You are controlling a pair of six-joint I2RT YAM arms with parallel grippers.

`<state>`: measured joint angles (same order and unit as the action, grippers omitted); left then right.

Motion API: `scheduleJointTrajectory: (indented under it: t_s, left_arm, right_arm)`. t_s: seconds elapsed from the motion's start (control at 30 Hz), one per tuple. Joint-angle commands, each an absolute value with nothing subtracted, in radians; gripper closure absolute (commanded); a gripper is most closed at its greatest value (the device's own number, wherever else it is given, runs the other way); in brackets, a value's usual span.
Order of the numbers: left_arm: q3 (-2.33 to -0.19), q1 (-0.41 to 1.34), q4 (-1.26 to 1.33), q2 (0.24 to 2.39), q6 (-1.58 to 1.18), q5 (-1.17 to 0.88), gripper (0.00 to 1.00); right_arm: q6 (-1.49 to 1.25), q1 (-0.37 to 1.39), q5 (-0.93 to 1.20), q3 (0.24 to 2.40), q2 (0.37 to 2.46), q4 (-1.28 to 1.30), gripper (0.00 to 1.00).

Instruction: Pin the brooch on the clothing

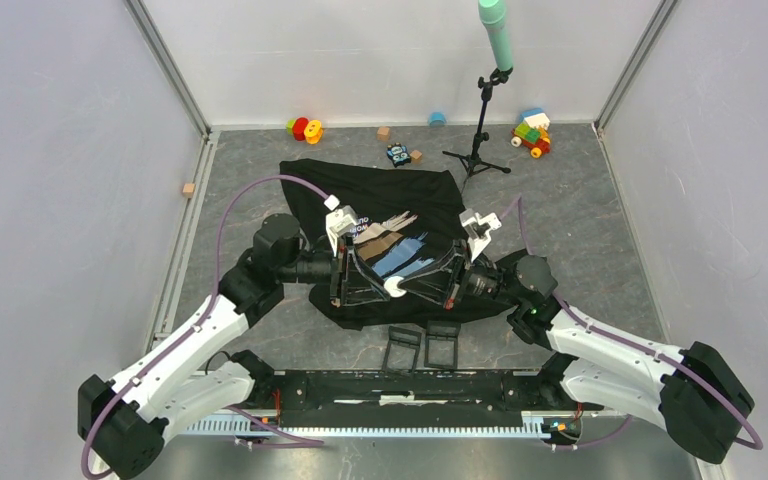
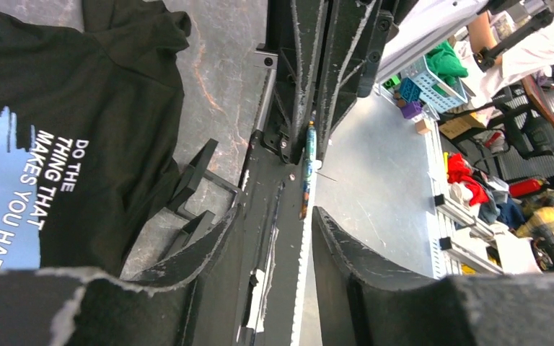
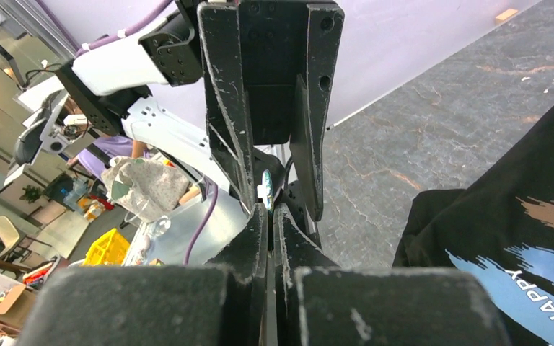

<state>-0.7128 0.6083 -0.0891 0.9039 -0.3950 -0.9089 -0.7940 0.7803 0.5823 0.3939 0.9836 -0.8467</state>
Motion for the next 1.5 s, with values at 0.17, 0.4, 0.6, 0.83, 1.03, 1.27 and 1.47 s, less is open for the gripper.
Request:
scheduleJointTrajectory:
  t_s: [0.17, 0.4, 0.6, 0.83, 1.03, 1.27, 1.47]
  left_arm:
    - [-0.659, 0.612, 0.070, 0.823, -0.487, -0.784, 0.58]
    - [-0.631, 0.613, 0.197, 0.859, -0.582, -0.848, 0.57]
    - [-0.628, 0.613, 0.209, 0.866, -0.587, -0.862, 0.75]
    - [-0.628, 0.612, 0.224, 0.869, -0.588, -0.890, 0.98]
    - [-0.698, 0.611, -0.072, 0.841, -0.425, -0.702, 0.98]
    - [-0.717, 0.593, -0.363, 0.816, -0.469, -0.243, 0.98]
    - [-0.691, 0.549, -0.567, 0.788, -0.578, 0.028, 0.98]
  right_arm:
    - [-0.839, 0.778, 0.529, 0.392, 0.987, -0.953, 1.00]
    - [-0.840, 0.779, 0.537, 0.402, 1.011, -0.953, 1.00]
    - [-0.839, 0.780, 0.540, 0.402, 1.015, -0.952, 1.00]
    - [-0.800, 0.779, 0.530, 0.409, 1.017, -0.905, 1.00]
    - [-0.567, 0.779, 0.367, 0.501, 0.966, -0.487, 0.63]
    - [-0.377, 0.780, 0.124, 0.549, 0.940, -0.172, 0.41]
    - [-0.308, 0.854, 0.108, 0.539, 1.041, -0.239, 0.32]
